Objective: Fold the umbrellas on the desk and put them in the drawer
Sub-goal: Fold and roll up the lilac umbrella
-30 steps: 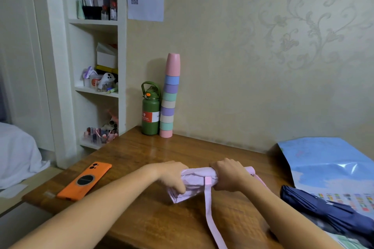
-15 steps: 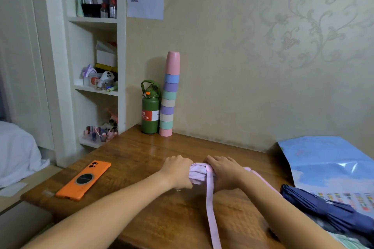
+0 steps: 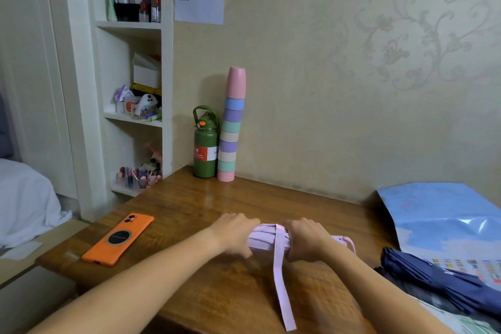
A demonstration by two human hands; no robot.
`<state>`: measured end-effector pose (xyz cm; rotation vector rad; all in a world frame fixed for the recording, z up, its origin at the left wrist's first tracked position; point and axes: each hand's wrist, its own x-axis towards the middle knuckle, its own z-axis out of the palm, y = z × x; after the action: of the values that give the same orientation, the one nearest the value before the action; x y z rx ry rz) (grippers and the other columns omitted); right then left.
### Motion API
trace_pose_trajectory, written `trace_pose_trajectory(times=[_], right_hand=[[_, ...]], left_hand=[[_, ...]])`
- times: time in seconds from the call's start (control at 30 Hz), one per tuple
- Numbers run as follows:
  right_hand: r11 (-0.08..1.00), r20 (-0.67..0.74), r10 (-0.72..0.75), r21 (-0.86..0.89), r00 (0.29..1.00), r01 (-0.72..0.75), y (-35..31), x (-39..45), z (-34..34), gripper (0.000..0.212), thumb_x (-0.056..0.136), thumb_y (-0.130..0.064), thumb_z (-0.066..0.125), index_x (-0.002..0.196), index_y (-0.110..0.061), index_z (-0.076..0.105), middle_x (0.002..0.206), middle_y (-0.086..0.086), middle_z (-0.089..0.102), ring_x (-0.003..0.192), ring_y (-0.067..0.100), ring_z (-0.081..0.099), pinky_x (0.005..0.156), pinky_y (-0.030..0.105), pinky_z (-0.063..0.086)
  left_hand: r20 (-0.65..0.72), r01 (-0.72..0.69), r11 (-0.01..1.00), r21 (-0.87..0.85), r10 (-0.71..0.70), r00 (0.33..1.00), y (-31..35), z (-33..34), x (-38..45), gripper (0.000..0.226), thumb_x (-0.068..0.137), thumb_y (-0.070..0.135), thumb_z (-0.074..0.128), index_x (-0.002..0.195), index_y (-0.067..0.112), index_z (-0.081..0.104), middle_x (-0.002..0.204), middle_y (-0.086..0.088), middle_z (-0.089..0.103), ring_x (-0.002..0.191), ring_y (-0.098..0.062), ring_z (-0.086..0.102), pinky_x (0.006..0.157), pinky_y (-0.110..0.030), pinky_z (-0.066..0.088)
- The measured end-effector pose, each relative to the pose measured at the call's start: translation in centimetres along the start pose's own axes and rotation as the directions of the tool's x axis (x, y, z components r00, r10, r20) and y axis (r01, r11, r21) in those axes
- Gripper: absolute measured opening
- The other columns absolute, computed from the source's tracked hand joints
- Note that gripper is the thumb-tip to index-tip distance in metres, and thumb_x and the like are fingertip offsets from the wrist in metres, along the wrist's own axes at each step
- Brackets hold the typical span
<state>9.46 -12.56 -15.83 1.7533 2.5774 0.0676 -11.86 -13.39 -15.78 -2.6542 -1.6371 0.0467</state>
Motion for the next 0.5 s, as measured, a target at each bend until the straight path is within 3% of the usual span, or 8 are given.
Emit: trace_pose_trajectory(times=[0.07,0.17,0.27,0.33,0.4,0.5], right_hand=[[1.0,0.022,0.013,0.025,1.0,-0.013,-0.2,0.0,0.0,0.034,0.077,-0.042,0.081,0.094,-0.019,0.062,0.088,0.0,0.067,0.07,0.014,0.054,0.058,0.023,0.044],[1.0,0.049,0.005,0.006,0.999,-0.005,-0.6,0.0,-0.3,0.031,0.079,-0.04,0.08,0.09,-0.021,0.058,0.085,0.0,0.064,0.068,0.013,0.052,0.056,0.021,0.04],[1.0,0.079,-0.003,-0.007,0.997,0.003,-1.2,0.0,-0.8,0.031,0.081,-0.041,0.08,0.091,-0.023,0.058,0.087,-0.001,0.064,0.069,0.011,0.053,0.056,0.019,0.038],[1.0,0.083,-0.013,-0.011,0.996,0.014,-1.5,0.1,-1.2,0.033,0.081,-0.043,0.081,0.093,-0.023,0.059,0.089,-0.001,0.065,0.07,0.012,0.053,0.056,0.02,0.038],[1.0,0.077,-0.017,-0.02,0.997,0.019,-1.5,0.2,-1.4,0.033,0.08,-0.043,0.081,0.095,-0.022,0.061,0.089,0.0,0.067,0.071,0.012,0.054,0.057,0.02,0.039],[1.0,0.027,-0.015,-0.026,1.0,0.015,-1.1,0.6,-0.6,0.034,0.08,-0.045,0.08,0.099,-0.023,0.062,0.089,-0.003,0.067,0.076,0.014,0.061,0.061,0.021,0.046]], left_hand=[[-0.082,-0.022,0.998,0.063,0.027,0.996,-0.2,0.9,0.0,0.045,0.091,0.032,0.075,0.128,0.02,0.053,0.116,-0.005,0.067,0.098,-0.023,0.066,0.086,-0.037,0.057],[-0.101,0.018,0.995,0.094,-0.008,0.995,-0.4,1.6,-0.1,0.045,0.09,0.036,0.075,0.127,0.021,0.053,0.119,-0.004,0.066,0.1,-0.021,0.065,0.09,-0.038,0.056],[-0.087,0.017,0.996,0.091,-0.009,0.996,-0.2,1.5,0.3,0.085,0.084,0.042,0.079,0.153,0.022,0.035,0.148,-0.006,0.048,0.132,-0.026,0.051,0.111,-0.044,0.043],[-0.076,0.008,0.999,0.04,-0.005,0.997,0.4,1.0,0.4,0.102,0.082,0.043,0.081,0.161,0.021,0.019,0.156,-0.007,0.039,0.14,-0.029,0.044,0.114,-0.046,0.04],[-0.045,0.056,0.998,-0.018,-0.057,0.997,0.9,0.9,0.4,0.092,0.084,0.038,0.081,0.157,0.019,0.027,0.143,-0.008,0.053,0.126,-0.028,0.057,0.102,-0.041,0.05],[-0.064,0.119,0.993,-0.017,-0.12,0.991,1.5,1.3,0.3,0.046,0.09,0.032,0.076,0.129,0.018,0.056,0.11,-0.004,0.065,0.095,-0.02,0.064,0.084,-0.031,0.055]])
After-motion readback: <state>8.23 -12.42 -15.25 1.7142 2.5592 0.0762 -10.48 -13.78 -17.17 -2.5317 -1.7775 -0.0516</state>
